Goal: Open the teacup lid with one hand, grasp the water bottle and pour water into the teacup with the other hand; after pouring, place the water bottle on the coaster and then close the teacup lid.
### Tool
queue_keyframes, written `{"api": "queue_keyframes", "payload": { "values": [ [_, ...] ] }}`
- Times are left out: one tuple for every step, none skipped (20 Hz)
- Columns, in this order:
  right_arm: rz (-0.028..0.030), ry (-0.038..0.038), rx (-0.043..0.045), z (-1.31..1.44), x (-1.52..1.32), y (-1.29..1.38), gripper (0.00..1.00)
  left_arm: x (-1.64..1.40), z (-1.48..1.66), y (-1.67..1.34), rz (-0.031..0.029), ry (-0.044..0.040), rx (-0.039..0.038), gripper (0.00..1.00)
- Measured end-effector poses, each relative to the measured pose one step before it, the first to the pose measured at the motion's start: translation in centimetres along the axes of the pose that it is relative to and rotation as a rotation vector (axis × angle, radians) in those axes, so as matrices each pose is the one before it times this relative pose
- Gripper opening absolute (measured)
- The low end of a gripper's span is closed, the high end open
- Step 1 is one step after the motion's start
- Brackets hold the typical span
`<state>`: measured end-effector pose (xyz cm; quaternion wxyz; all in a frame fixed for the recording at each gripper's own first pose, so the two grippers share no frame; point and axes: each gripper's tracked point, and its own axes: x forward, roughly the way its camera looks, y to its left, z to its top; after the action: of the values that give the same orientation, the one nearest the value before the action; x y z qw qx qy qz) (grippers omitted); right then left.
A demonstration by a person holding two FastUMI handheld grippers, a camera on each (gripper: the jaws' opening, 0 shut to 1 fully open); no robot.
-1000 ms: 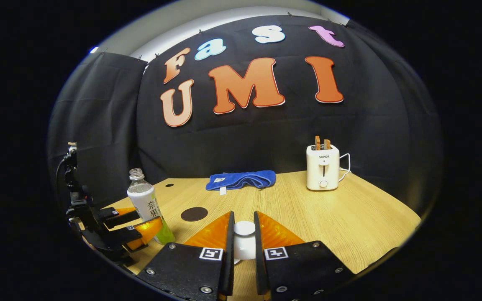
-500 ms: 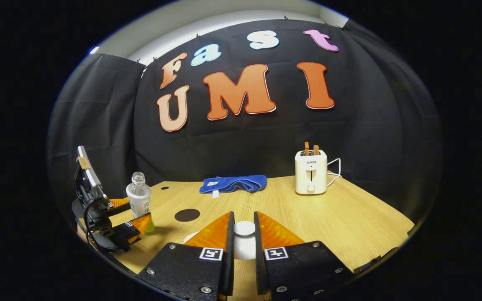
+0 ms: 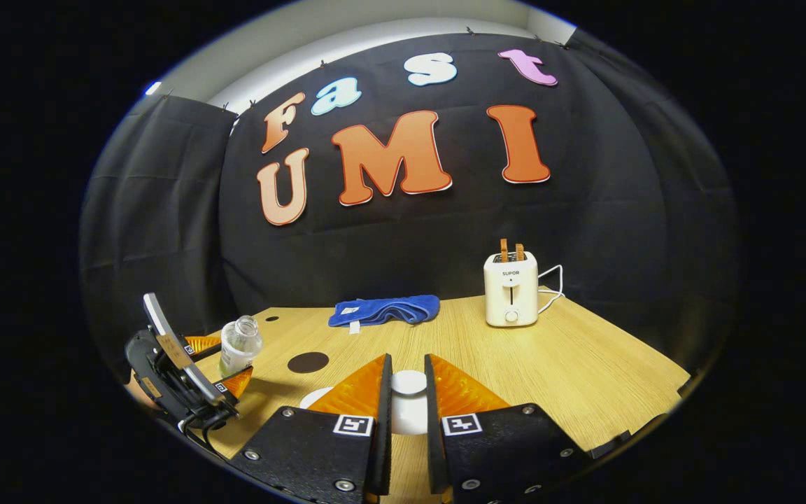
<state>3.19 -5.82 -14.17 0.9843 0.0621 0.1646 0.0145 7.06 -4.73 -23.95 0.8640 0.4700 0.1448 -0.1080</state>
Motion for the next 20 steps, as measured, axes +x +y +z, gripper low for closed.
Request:
{"api": "queue_keyframes", "payload": {
  "values": [
    [-0.00038,-0.00022,0.00018,-0.017,-0.013,-0.073,0.22,-0.298,0.498,-0.159,0.00253,-0.01181,0.0427,0.66],
    [-0.0005,0.00021,0.00053,-0.019,-0.06,-0.127,0.22,0.088,0.479,0.038,0.00251,-0.01249,0.04315,0.66],
    [-0.00212,0.00083,0.00234,0.013,-0.077,-0.16,0.22,-0.229,0.411,-0.012,-0.00374,-0.01687,0.04586,0.66],
    [-0.0034,0.00304,0.00222,-0.172,0.031,-0.234,0.22,-0.042,0.43,-0.217,-0.00998,-0.0234,0.05407,0.66],
    [-0.0034,0.00357,0.00208,-0.197,-0.03,-0.093,0.22,0.172,0.369,-0.196,-0.00657,-0.00823,0.05297,0.65],
    [-0.00123,0.00118,0.00187,-0.007,-0.025,-0.128,0.22,0.21,0.13,-0.118,-0.00735,-0.00795,0.04052,0.65],
    [-0.00045,-0.00079,0.00098,-0.016,-0.12,-0.099,0.22,0.294,0.408,-0.721,-0.01364,-0.00475,0.02738,0.66],
    [-0.00075,-0.00125,-0.00128,-0.04,-0.054,-0.114,0.22,0.255,0.071,-0.459,-0.01197,-0.00184,0.01947,0.66],
    [-0.00343,-0.00121,-0.00116,0.082,-0.058,-0.207,0.22,-0.002,-0.081,0.038,-0.00765,-0.00002,0.01863,0.65],
    [-0.00276,-0.00148,0.00068,0.045,-0.076,-0.179,0.22,-0.051,0.058,-0.103,-0.00325,0.00464,0.02319,0.65],
    [-0.00171,-0.00176,0.00394,0.055,-0.043,-0.126,0.22,-0.201,0.002,0.059,-0.00121,-0.00064,0.02892,0.65],
    [-0.00641,0.00063,0.00673,0.076,-0.042,-0.279,0.22,0.024,0.012,0.148,-0.00121,-0.00356,0.03125,0.66],
    [-0.00419,-0.00142,0.00035,-0.008,-0.049,-0.143,0.22,0.278,0.091,-0.037,-0.00371,-0.01231,0.03425,0.66],
    [0.00034,0.00059,-0.00098,-0.064,-0.068,-0.068,0.22,0.05,-0.101,0.128,-0.00011,0.00046,0.03225,0.66],
    [0.00002,0.00055,0.00042,-0.041,-0.07,0.034,0.22,0.043,-0.454,0.282,0.00222,0.00234,0.03226,0.68],
    [0.0013,-0.00066,-0.00189,-0.057,-0.136,-0.011,0.22,0.102,-0.239,0.25,0.00543,0.00008,0.03285,0.66],
    [0.0005,-0.00059,-0.00146,0.008,0.065,0.012,0.22,-0.187,-0.11,0.246,0.00482,-0.00362,0.03272,0.66],
    [0.00234,-0.00088,-0.00079,-0.017,-0.066,0.045,0.22,-0.012,0.127,0.349,0.00397,-0.00278,0.0274,0.66],
    [0.00401,-0.00108,-0.00008,0.134,-0.014,0.125,0.22,0.081,-0.116,0.269,0.00119,-0.00518,0.02504,0.65],
    [0.00179,-0.00074,0.00056,0.004,0.05,0.078,0.22,-0.059,0.02,0.049,0.00309,-0.00322,0.02365,0.65]
  ]
}}
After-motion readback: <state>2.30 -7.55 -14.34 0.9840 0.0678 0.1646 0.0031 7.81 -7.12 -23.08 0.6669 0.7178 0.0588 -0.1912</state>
